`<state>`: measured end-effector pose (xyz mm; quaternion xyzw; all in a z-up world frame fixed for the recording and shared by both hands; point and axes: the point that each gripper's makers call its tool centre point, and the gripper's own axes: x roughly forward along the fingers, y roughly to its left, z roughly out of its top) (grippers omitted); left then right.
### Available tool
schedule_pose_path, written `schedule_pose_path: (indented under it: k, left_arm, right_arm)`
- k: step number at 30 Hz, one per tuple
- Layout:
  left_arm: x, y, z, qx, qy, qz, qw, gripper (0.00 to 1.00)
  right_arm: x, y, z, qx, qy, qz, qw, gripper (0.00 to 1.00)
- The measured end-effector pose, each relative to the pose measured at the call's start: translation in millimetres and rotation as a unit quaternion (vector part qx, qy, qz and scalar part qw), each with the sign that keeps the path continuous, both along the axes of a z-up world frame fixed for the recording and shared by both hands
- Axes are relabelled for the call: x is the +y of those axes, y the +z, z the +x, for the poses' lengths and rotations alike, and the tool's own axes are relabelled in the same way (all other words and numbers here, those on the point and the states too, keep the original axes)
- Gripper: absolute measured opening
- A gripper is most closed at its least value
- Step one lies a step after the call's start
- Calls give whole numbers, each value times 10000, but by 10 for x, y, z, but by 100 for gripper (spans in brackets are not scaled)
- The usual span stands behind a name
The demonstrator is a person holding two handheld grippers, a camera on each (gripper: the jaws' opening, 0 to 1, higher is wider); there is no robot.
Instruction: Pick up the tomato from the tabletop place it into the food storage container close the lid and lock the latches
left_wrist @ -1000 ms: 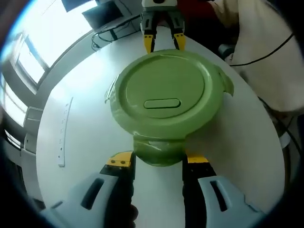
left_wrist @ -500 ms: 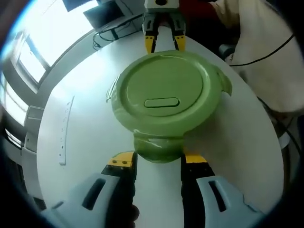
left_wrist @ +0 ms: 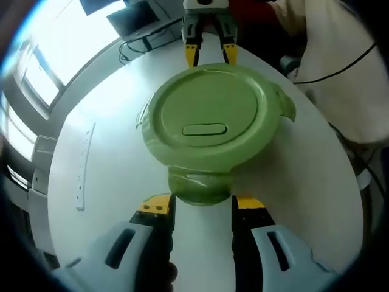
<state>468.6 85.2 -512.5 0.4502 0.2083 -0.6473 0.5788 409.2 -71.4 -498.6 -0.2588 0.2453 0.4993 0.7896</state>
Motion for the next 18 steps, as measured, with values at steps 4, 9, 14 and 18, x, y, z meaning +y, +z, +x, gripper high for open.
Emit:
schedule_pose_path:
  k: [4,9,14,18]
  left_arm:
    - [13,1,-1,2,11,-19,10000,28]
    - [32,20,11,-41,26,-26,10000,29]
    - [108,40,28,-93,85,-7,9999,31]
    - [158,107,35,-154,170,-102,9997,31]
  right_arm:
    - [-4,1,-1,-79,34,5,10000,32]
    - [-5,5,-11,-162,106,-15,9998,32]
    - [-38,21,-4,-279,148,1,9995,36]
    - [-52,60,-40,-293,174,85,9994,38]
